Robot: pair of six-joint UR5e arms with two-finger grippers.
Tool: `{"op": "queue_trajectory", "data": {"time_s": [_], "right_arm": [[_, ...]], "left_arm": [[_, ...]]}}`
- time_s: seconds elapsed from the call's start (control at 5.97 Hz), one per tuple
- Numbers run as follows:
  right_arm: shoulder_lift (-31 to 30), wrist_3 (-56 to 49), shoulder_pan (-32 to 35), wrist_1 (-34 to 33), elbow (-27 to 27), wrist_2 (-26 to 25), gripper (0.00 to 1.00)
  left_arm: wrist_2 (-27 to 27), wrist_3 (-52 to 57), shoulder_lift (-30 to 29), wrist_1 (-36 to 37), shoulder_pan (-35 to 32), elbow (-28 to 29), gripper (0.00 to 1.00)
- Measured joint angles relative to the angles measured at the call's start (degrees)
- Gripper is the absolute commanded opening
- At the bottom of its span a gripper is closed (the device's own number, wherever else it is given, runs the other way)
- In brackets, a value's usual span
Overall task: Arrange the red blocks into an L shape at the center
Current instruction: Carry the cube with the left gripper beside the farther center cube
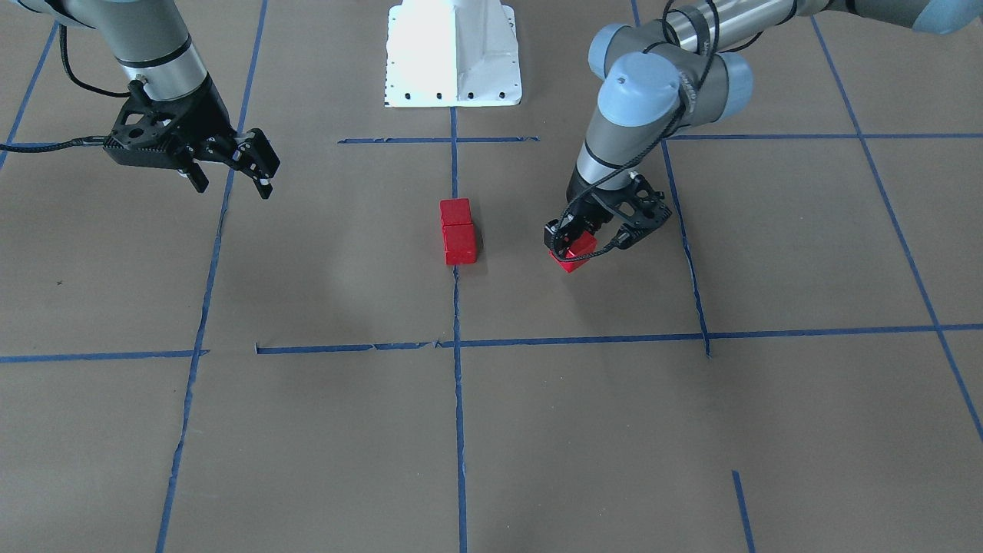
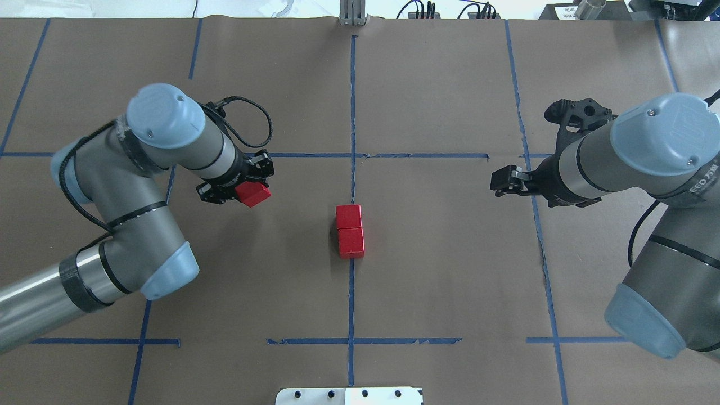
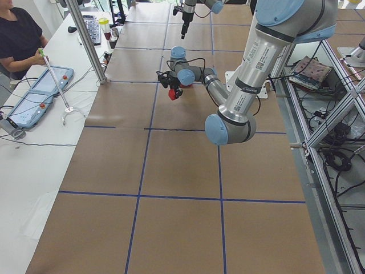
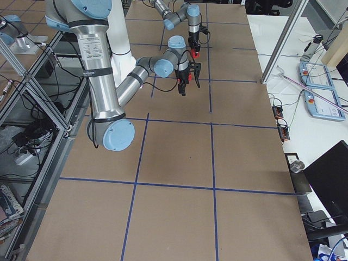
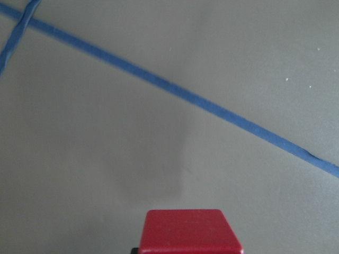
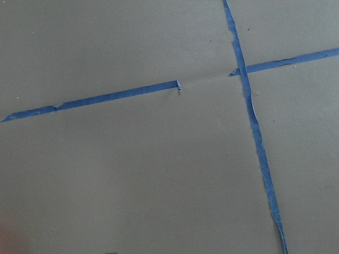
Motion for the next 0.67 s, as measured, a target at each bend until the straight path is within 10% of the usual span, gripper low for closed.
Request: {"op": "queue_trajectory", "data": {"time_s": [0.67], "right_arm": [[-0.15,0.02,-0.12,0.0,-0.51,0.0,1.0]], "left_arm": [[1.57,-37.55,-6.95,7.43,3.21,2.29,0.05]]}}
